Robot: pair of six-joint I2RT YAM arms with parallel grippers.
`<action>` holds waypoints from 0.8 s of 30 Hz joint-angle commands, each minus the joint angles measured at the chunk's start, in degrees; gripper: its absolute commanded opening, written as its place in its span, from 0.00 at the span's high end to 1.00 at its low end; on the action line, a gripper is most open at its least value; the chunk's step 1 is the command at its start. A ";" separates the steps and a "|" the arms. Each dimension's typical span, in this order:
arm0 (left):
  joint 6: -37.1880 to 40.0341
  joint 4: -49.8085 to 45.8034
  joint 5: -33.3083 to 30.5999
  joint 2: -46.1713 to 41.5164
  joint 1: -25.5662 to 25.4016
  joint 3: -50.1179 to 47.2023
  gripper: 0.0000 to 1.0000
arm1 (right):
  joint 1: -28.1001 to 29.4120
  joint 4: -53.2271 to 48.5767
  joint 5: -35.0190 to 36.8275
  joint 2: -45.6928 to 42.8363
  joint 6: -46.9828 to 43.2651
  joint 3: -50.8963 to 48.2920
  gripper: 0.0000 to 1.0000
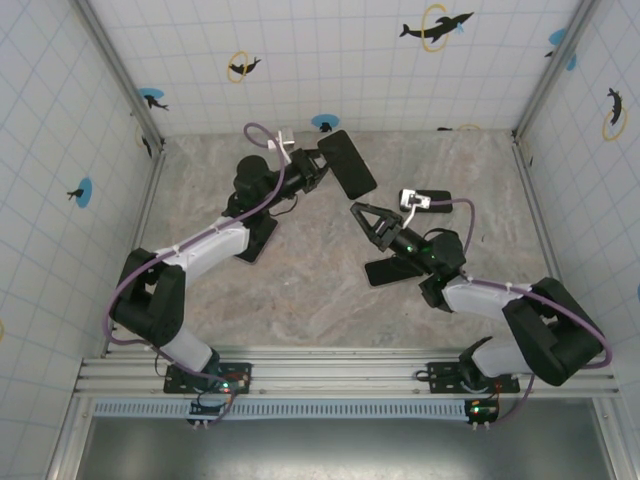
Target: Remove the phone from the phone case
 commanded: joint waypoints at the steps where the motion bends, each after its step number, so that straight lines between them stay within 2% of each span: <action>1: -0.62 3.49 -1.77 -2.67 -0.89 -0.25 0.95 | 0.40 2.97 -0.19 0.51 -1.76 2.64 0.69; 14: -0.94 4.32 -2.56 -3.08 -1.75 -0.90 0.96 | -1.26 4.84 1.70 3.06 4.56 2.44 0.68; 19: -0.82 4.40 -2.71 -3.02 -2.06 -1.44 0.96 | -1.27 5.97 0.26 3.94 5.01 4.33 0.67; 24: -0.83 4.33 -3.13 -3.11 -2.13 -1.55 0.96 | -1.62 6.14 -0.36 4.55 5.18 4.67 0.73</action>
